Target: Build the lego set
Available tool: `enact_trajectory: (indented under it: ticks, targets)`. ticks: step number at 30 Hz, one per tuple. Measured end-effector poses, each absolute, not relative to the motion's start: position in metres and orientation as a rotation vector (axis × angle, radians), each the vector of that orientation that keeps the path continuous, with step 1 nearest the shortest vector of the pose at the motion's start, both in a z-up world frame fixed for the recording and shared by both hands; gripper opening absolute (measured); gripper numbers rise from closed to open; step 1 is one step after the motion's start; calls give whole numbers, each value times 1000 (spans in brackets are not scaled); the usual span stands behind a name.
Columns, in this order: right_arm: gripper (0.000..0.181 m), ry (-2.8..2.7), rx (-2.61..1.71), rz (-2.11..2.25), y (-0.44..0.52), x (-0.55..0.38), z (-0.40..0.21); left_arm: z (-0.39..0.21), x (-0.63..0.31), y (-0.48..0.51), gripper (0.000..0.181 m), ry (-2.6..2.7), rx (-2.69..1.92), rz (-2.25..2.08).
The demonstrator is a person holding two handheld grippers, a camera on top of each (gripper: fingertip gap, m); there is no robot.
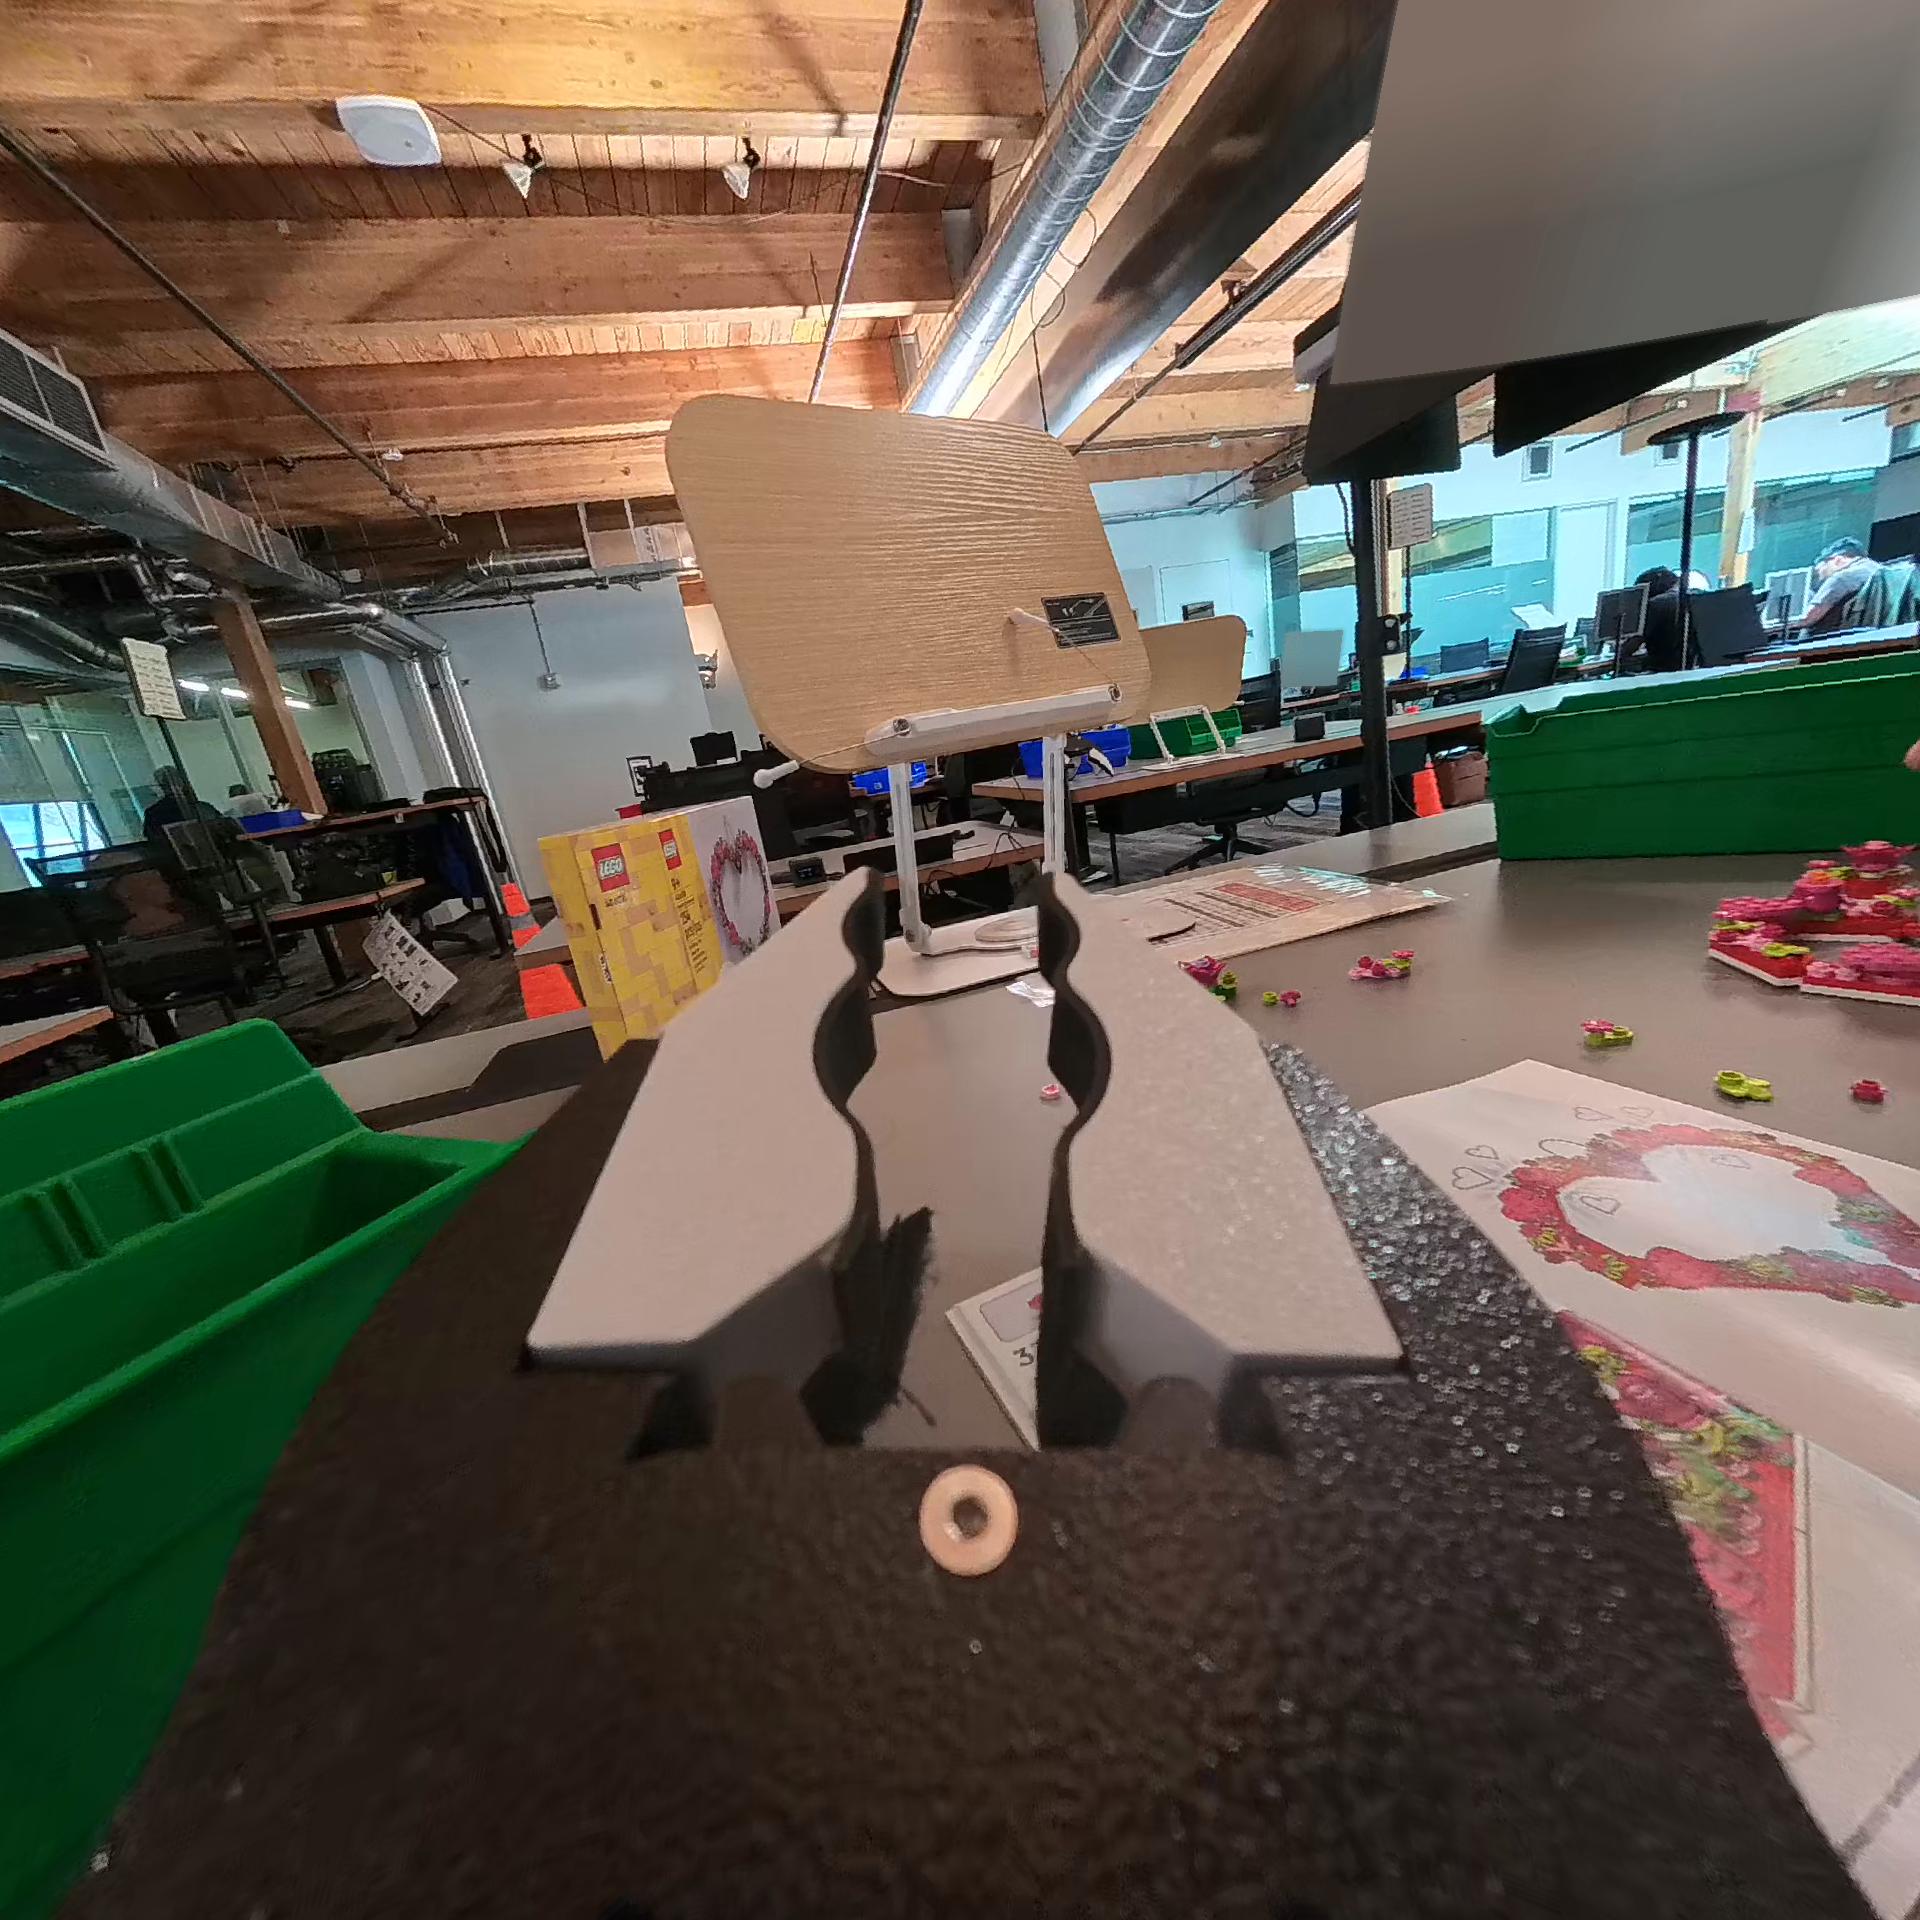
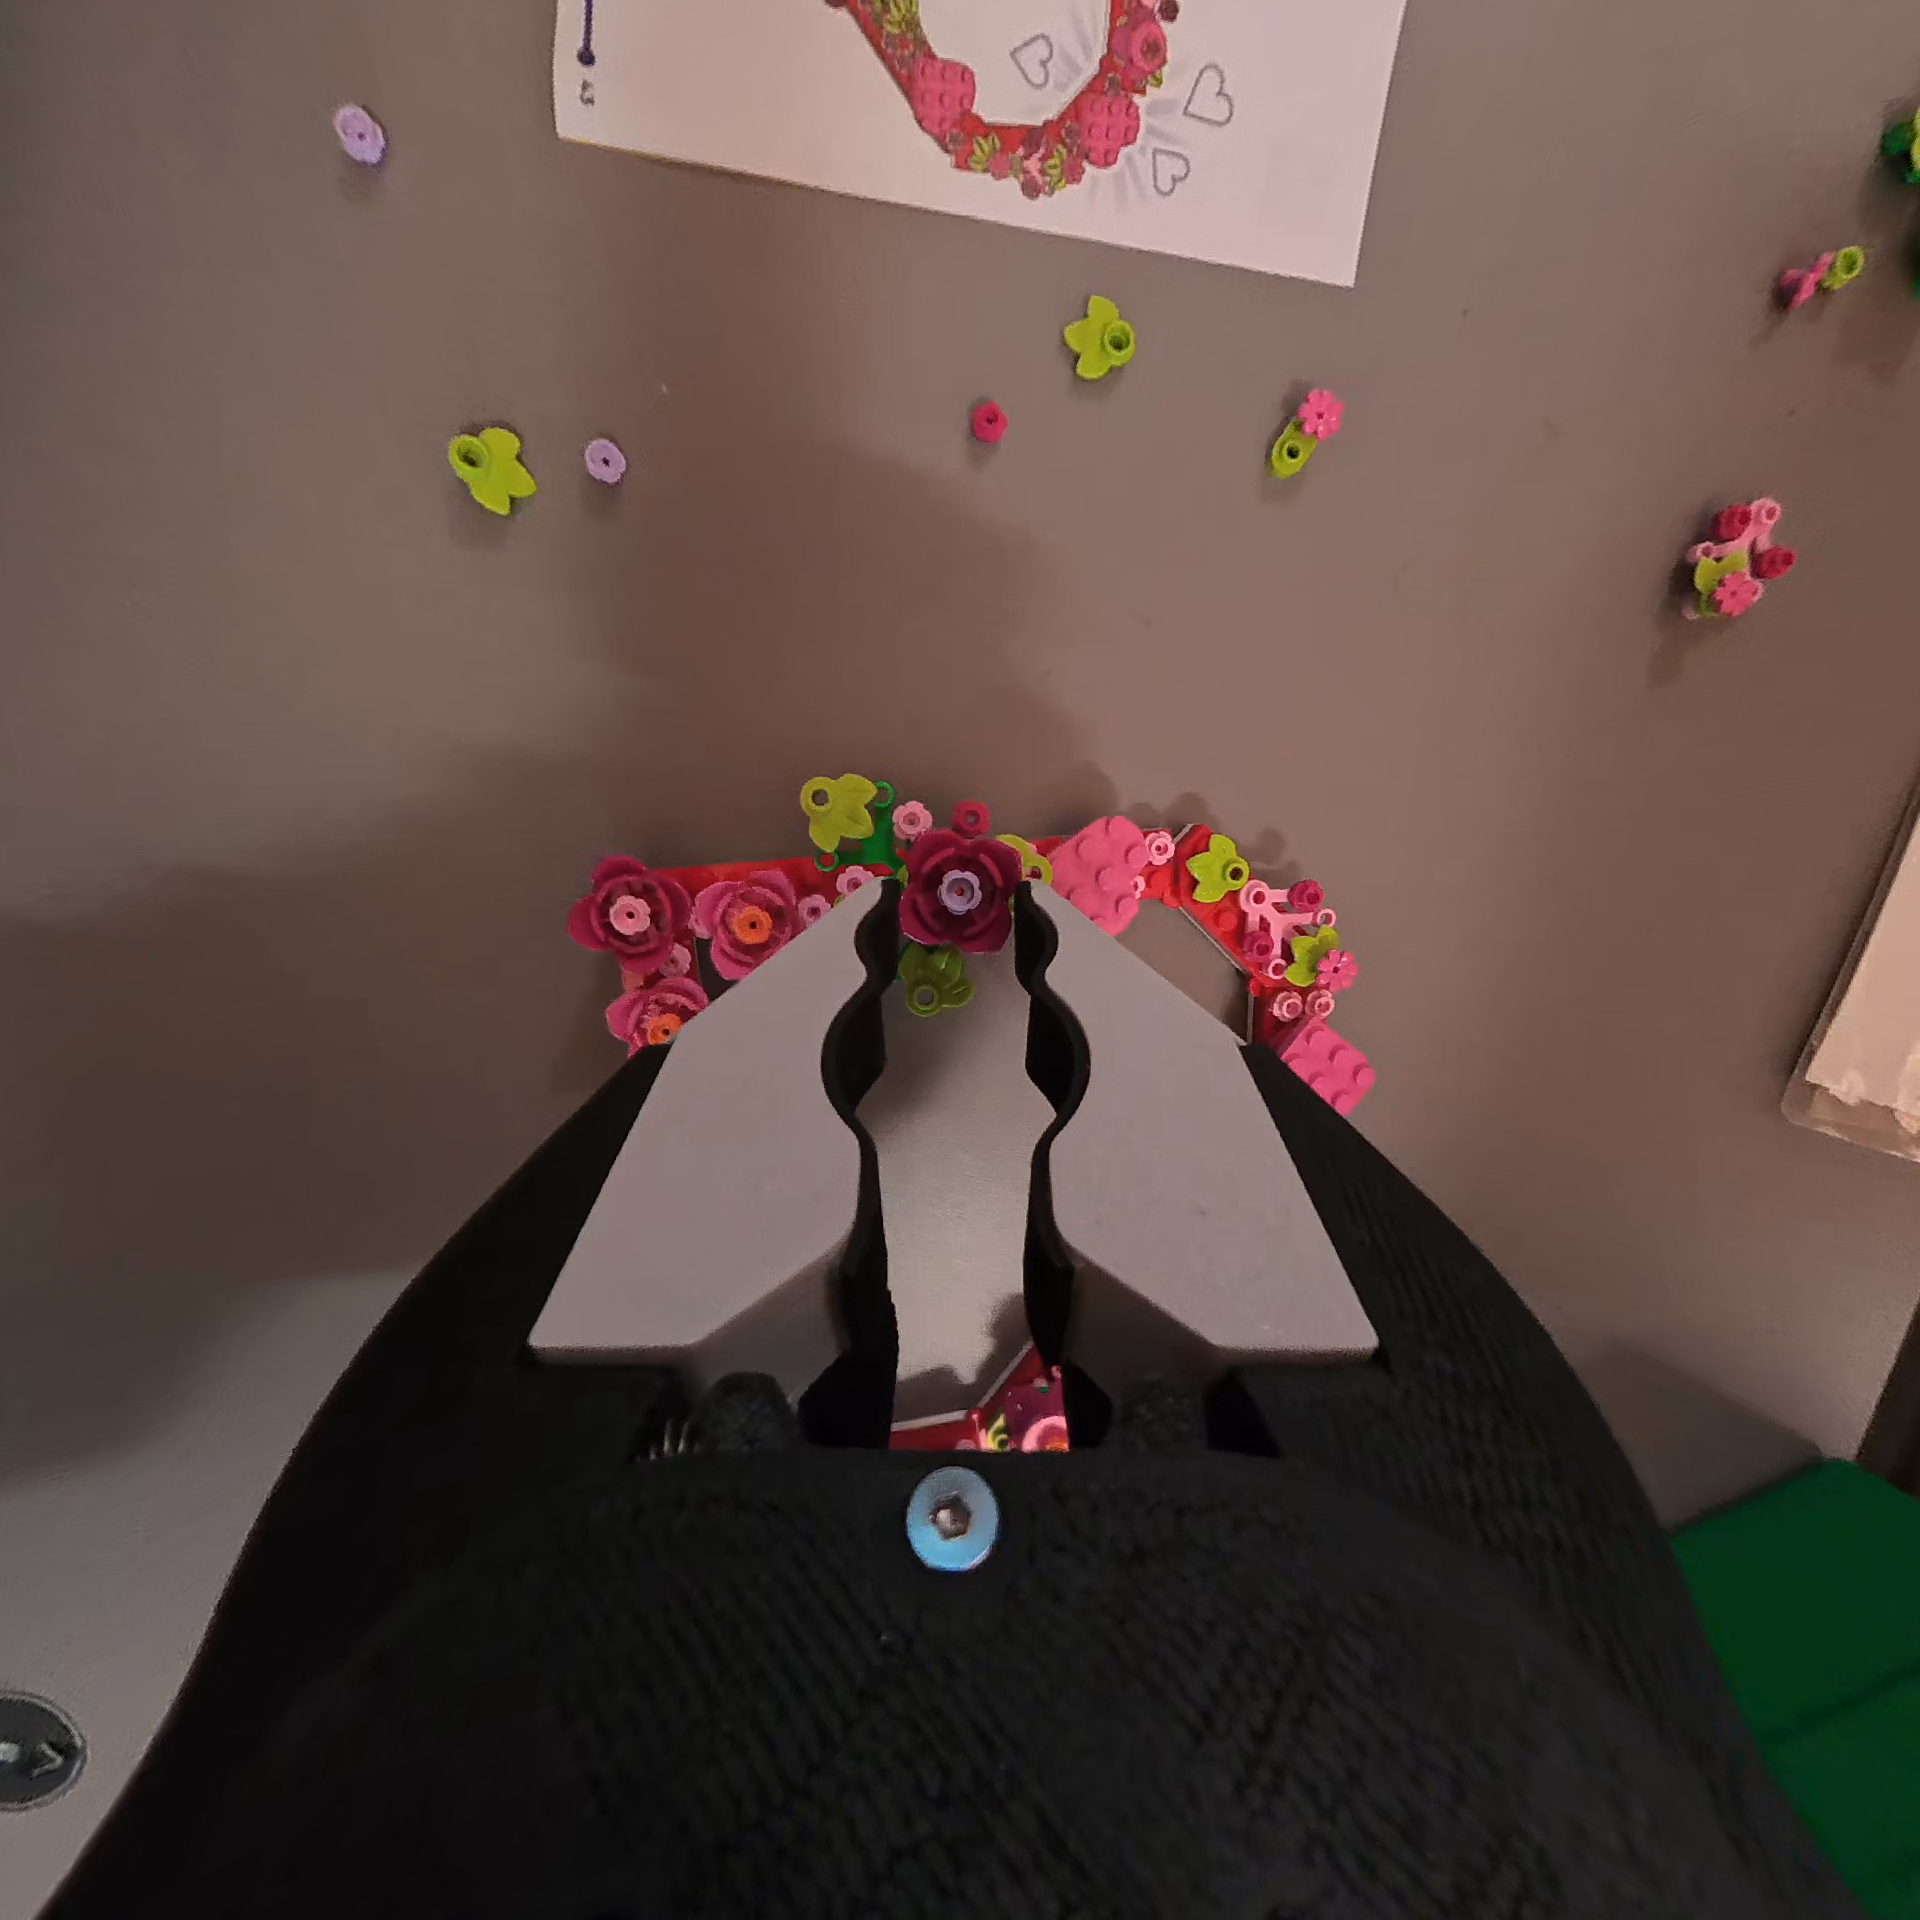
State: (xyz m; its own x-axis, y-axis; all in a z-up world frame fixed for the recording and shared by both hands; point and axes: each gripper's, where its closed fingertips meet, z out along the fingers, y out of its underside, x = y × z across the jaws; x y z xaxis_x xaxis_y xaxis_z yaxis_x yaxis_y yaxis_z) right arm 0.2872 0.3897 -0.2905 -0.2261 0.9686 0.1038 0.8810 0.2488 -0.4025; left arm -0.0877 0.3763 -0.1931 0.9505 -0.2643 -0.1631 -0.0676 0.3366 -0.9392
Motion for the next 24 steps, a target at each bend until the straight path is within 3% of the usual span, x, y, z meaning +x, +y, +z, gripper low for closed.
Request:
enact_trajectory:
  ticks: [24]
  targets:
    - [20,-1762,-1949,365,351,265,-279,-189,-92,374,25,253,-1204,-270]
